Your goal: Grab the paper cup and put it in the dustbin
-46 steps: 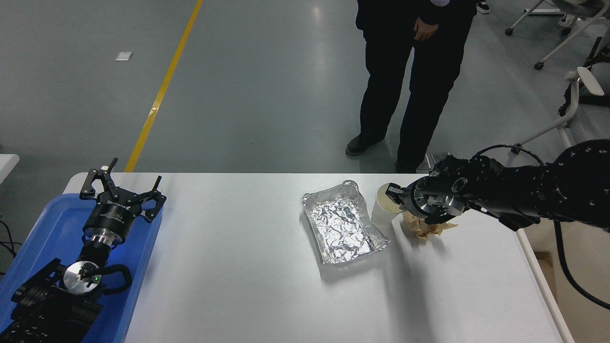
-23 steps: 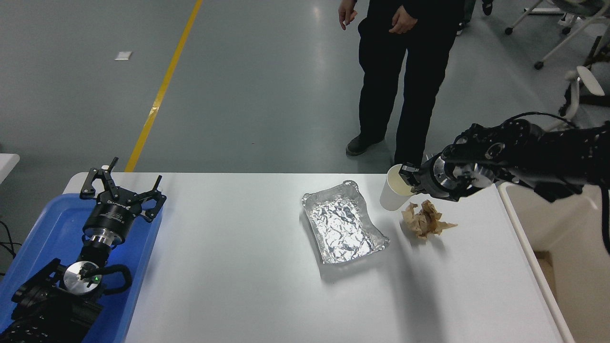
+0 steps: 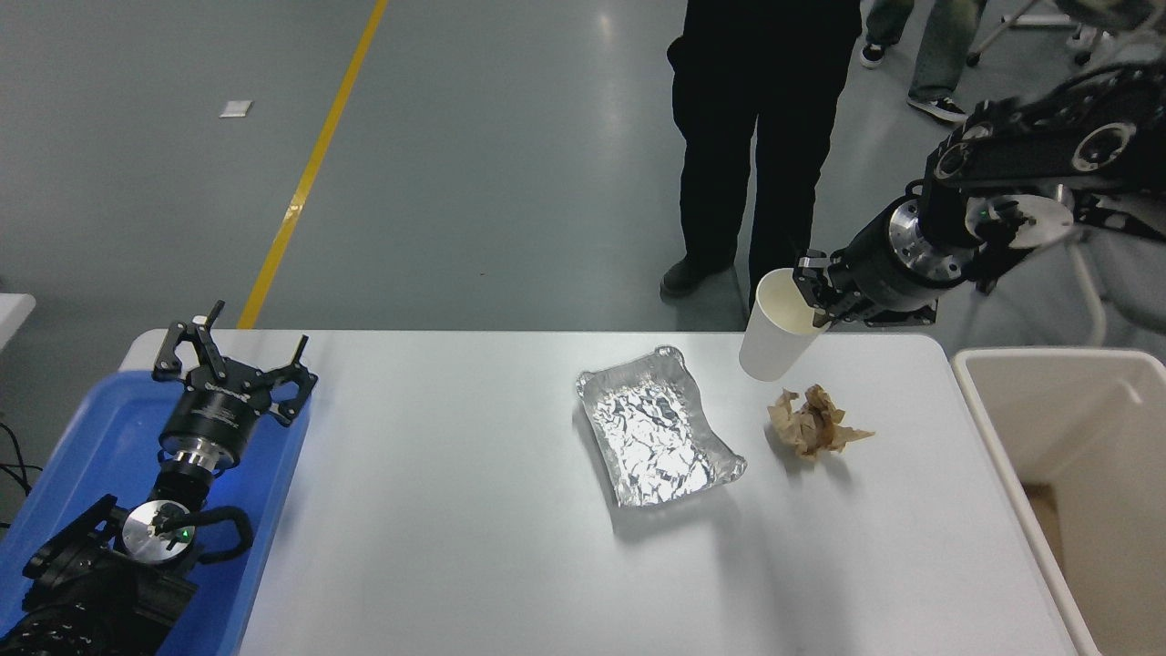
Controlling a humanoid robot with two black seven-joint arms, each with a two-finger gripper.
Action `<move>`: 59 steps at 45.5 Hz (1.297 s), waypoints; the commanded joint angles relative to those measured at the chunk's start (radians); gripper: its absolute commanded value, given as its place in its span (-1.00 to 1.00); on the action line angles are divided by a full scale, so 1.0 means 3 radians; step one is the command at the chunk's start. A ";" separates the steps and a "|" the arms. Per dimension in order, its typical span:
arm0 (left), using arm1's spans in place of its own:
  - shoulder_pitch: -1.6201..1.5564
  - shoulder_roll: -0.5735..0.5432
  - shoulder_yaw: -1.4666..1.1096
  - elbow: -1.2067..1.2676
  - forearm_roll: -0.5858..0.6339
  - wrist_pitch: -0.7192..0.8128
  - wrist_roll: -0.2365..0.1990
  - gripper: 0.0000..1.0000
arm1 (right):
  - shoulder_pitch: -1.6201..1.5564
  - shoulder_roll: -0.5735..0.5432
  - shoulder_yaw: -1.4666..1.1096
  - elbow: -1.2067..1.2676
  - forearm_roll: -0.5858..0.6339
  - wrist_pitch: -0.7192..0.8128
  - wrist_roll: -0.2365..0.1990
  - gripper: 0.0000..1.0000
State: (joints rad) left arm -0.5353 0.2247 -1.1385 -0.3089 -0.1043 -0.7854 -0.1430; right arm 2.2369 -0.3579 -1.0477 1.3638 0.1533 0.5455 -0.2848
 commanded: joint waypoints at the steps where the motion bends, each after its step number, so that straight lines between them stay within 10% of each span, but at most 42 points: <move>1: 0.0000 0.0003 0.0001 0.0002 0.0000 0.0000 0.0001 0.99 | 0.0581 -0.0065 -0.0077 0.0250 -0.0015 0.0258 -0.0002 -1.00; 19: 0.0005 0.0003 -0.0004 0.0002 0.0000 0.0000 -0.0004 0.99 | 0.0643 -0.0162 -0.0500 0.0235 -0.0010 0.0196 -0.0012 -1.00; 59: 0.0010 0.0003 -0.0009 0.0002 -0.0005 0.0000 -0.0004 0.99 | -0.1232 -0.1706 -0.0798 -0.1191 -0.0634 -0.0043 0.0116 -1.00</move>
State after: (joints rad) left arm -0.5324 0.2254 -1.1412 -0.3083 -0.1053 -0.7854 -0.1441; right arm 2.1046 -0.8090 -1.3614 1.1470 -0.0043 0.5823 -0.2751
